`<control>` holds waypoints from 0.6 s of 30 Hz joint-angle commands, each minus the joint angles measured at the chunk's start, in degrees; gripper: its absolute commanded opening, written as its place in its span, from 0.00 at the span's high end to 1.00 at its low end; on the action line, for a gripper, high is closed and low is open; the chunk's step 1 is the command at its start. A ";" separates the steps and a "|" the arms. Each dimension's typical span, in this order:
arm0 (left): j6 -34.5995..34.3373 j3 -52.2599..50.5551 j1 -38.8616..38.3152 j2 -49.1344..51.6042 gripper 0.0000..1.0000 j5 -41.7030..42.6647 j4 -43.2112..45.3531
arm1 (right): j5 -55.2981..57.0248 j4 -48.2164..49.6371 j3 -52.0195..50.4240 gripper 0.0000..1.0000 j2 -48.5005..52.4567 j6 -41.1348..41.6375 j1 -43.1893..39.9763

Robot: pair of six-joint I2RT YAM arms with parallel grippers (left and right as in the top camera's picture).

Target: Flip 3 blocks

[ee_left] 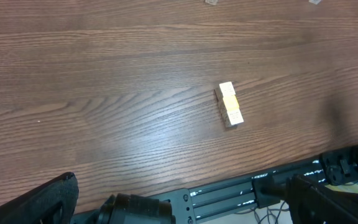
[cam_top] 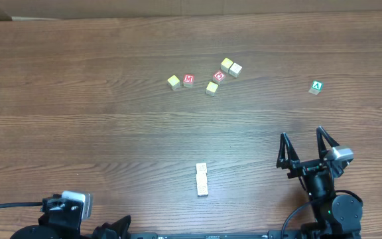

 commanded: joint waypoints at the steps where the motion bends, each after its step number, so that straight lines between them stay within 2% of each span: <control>1: -0.52 0.11 -0.20 -0.72 0.00 -0.11 0.09 | 4.00 -1.05 -1.79 0.00 -0.70 5.33 -0.37; 5: -0.50 0.11 -0.20 -0.72 0.00 -0.11 0.07 | 5.18 -3.50 -3.65 0.00 -0.70 9.88 -0.37; 18: -0.52 0.11 -0.20 -0.72 0.00 -0.11 0.07 | 4.33 -3.32 -3.69 0.00 -0.70 5.33 -0.37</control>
